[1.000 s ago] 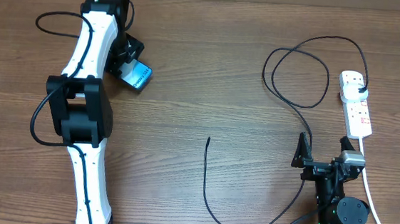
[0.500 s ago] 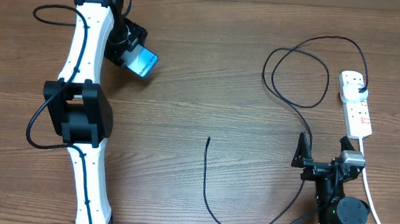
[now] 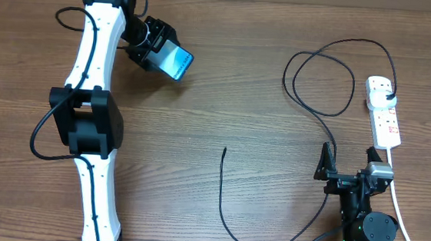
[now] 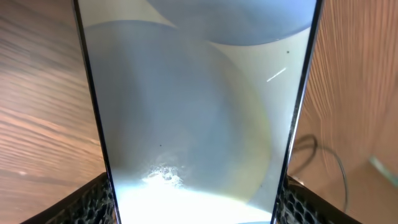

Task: Plug charger to phone and switch on socket
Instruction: 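Lift the phone with the left gripper and move it rightward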

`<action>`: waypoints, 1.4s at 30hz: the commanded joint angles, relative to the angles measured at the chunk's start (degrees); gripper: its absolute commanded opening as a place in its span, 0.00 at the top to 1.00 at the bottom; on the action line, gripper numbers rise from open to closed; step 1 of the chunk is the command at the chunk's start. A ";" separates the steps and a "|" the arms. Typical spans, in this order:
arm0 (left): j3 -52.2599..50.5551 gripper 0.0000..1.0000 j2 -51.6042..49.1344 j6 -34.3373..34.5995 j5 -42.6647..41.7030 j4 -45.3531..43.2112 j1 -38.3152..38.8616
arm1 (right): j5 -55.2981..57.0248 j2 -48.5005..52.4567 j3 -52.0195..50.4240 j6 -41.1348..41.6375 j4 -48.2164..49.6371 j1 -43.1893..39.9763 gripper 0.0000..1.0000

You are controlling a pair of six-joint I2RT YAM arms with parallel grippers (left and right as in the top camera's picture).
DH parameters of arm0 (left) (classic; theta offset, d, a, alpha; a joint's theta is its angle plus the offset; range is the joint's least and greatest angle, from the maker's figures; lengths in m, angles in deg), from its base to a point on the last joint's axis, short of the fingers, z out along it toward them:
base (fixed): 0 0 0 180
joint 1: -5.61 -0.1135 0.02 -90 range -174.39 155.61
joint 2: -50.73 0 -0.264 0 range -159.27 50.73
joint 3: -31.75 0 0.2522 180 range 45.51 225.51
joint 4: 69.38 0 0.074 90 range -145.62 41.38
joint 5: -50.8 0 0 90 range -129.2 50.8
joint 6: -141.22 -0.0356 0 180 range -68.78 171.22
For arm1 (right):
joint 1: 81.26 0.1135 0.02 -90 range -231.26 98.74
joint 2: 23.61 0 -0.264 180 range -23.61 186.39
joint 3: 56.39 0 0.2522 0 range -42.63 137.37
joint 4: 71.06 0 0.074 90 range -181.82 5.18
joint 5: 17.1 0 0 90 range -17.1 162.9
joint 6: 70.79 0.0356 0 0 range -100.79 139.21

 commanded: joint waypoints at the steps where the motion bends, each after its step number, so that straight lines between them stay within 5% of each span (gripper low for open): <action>1: 1.88 0.96 -0.04 -3.06 -8.24 1.27 1.86 | 0.68 -0.39 -0.57 -0.02 0.31 0.22 0.00; 24: 1.88 0.96 -0.04 -9.01 -27.30 10.88 4.46 | 0.68 -0.39 -0.57 -0.02 0.31 0.22 0.00; 42: 1.88 0.96 -0.04 -9.51 -32.15 16.83 4.42 | 0.68 -0.39 -0.57 -0.02 0.31 0.22 0.00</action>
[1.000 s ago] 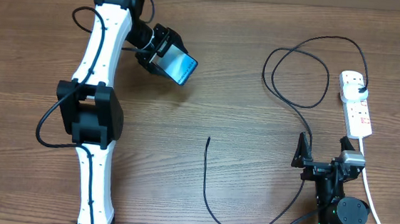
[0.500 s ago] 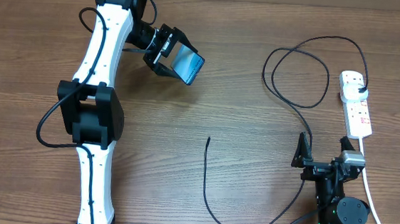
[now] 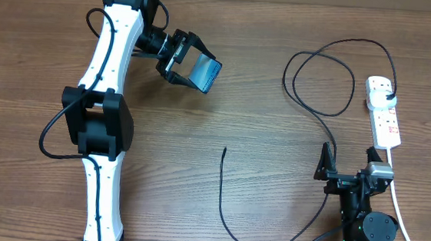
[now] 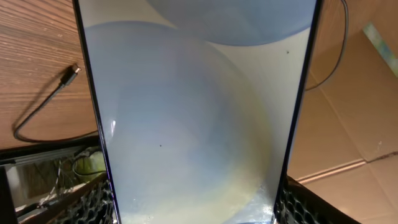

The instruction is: Plug charger to phone and switch on socket

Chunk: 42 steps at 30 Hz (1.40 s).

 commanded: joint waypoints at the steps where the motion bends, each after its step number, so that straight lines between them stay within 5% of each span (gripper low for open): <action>1: 1.77 0.96 -0.04 -2.67 -5.81 0.22 0.07 | 0.70 -0.39 -0.57 -0.02 0.33 0.22 0.00; 11: 1.77 0.96 -0.04 -8.83 -9.90 0.24 0.00 | 0.70 -0.39 -0.57 -0.02 0.33 0.22 0.00; 42: 1.77 0.96 -0.04 -10.27 -9.99 0.83 -0.79 | 0.70 -0.39 -0.57 -0.02 0.33 0.22 0.00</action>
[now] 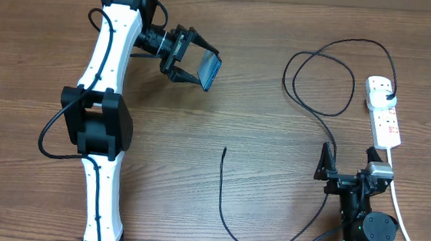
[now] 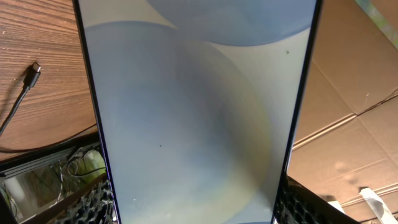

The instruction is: Plug charger to phone and switch on socket

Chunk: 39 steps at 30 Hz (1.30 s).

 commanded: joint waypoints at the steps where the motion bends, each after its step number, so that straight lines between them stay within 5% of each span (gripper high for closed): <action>1: 1.77 0.96 -0.04 -1.55 -2.82 0.35 -0.37 | 0.70 -0.39 -0.57 -0.07 0.31 0.22 0.00; 39: 1.77 0.96 -0.04 -2.19 -7.98 0.33 0.15 | 0.70 -0.39 -0.57 -0.07 0.31 0.22 0.00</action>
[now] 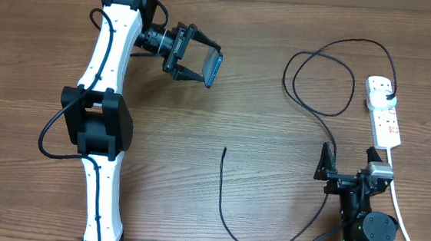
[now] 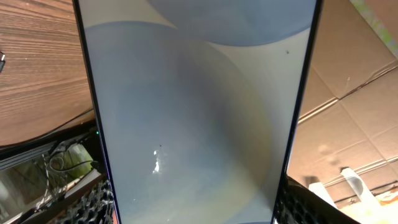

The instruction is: Plug charger to phone and switch on socket

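My left gripper [image 1: 202, 65] is shut on the phone [image 1: 212, 69], which it holds off the table at the back left, turned almost edge-on to the overhead camera. The lit screen [image 2: 199, 112] fills the left wrist view, with the finger pads [image 2: 96, 202] at its sides. The black charger cable's free end [image 1: 224, 150] lies mid-table. The cable loops right and back to the white power strip [image 1: 385, 117], where its plug [image 1: 388, 92] sits. My right gripper [image 1: 348, 162] stands open at the front right, beside the cable and short of the strip.
The strip's white lead [image 1: 403, 228] runs down the right edge of the table. The cable's big loops [image 1: 319, 75] lie at the back right. Cardboard [image 2: 354, 56] shows beyond the phone in the left wrist view. The wooden table [image 1: 272, 179] lies bare round the cable's free end.
The left wrist has turned the phone further, so it is narrower from overhead. In the left wrist view the cable end has slid to the left edge. The right arm is unmoved.
The left gripper first held the phone at the far back left with its screen up. It then stood further right with the phone tilted. Since then the phone has been turned more on edge in about the same place. The cable, strip and right arm kept still throughout.
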`<action>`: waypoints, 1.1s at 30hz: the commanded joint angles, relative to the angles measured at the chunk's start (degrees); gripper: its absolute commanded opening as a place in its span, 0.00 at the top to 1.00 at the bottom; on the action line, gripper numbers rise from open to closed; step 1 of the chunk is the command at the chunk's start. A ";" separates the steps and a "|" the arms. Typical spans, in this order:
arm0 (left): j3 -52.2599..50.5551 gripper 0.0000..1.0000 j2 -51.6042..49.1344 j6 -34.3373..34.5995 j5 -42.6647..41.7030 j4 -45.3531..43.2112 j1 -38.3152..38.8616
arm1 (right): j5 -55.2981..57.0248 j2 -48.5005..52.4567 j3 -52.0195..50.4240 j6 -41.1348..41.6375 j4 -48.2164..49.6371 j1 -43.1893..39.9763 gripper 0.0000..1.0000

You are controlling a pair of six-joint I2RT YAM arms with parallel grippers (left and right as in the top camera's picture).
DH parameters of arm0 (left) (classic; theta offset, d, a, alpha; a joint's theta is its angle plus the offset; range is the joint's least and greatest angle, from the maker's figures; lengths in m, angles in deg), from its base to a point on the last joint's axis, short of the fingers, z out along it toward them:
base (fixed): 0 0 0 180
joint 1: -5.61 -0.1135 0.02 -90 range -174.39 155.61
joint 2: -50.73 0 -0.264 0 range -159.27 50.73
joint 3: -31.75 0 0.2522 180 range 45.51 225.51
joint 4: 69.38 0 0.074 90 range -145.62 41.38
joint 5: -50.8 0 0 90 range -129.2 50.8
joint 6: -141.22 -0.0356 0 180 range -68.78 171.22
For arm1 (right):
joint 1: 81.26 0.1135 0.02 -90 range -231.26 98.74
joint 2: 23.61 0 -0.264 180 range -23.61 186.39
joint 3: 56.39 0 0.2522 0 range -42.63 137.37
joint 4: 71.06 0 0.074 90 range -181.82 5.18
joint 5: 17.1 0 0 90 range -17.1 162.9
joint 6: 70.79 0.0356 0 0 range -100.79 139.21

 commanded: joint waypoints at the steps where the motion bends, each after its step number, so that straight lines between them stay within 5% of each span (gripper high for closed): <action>1: 1.77 0.96 -0.04 -1.77 -3.26 0.33 0.11 | 0.70 -0.39 -0.57 -0.04 0.35 0.22 0.00; 16: 1.77 0.96 -0.04 -3.08 -1.68 0.31 0.39 | 0.70 -0.39 -0.57 -0.04 0.35 0.22 0.00; 33: 1.77 0.96 -0.04 -1.92 28.59 0.31 1.68 | 0.70 -0.39 -0.57 -0.04 0.35 0.22 0.00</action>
